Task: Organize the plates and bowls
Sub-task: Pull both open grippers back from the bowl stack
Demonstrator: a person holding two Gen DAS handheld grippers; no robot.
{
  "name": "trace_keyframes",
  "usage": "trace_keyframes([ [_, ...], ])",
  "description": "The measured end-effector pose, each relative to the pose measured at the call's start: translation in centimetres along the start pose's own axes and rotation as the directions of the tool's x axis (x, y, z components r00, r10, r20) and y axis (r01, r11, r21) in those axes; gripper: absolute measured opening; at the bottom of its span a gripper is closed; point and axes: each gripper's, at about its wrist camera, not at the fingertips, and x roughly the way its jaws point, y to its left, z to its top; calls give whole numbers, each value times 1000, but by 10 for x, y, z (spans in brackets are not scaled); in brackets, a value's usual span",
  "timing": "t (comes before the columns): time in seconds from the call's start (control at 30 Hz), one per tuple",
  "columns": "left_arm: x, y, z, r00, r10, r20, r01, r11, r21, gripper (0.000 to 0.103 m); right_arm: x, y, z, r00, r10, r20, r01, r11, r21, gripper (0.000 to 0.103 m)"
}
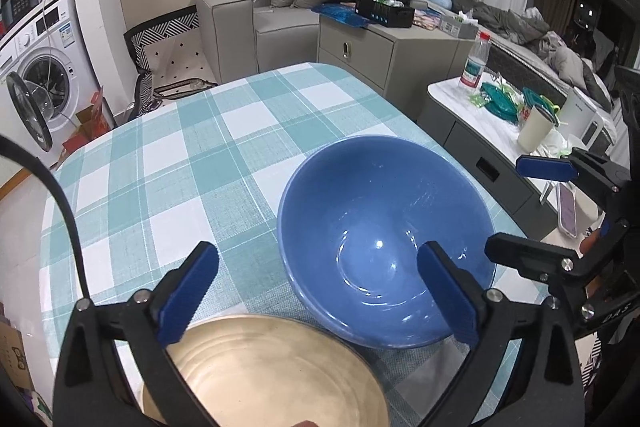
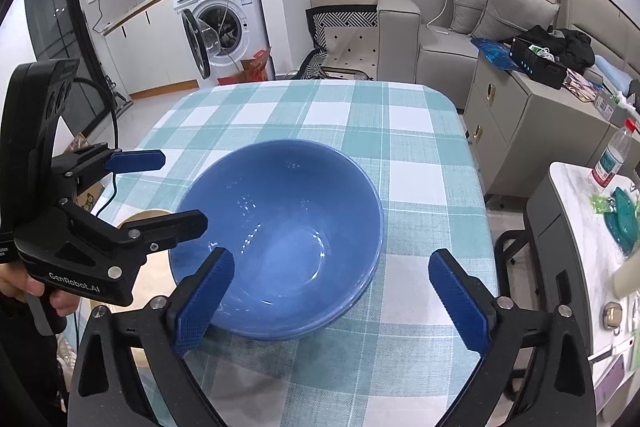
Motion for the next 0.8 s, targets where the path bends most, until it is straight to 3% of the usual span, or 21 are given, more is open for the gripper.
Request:
trace_keyframes([
  [0.3,-1,2,-7,1000,13,15,-13,1000,-9,103,2,-5,-4,1000,13,11,-13,1000,15,102],
  [0.8,10,9,-17,999,25,-31,-26,998,-54,103,18,-17,-13,1000,14,-25,-13,998,58,102],
])
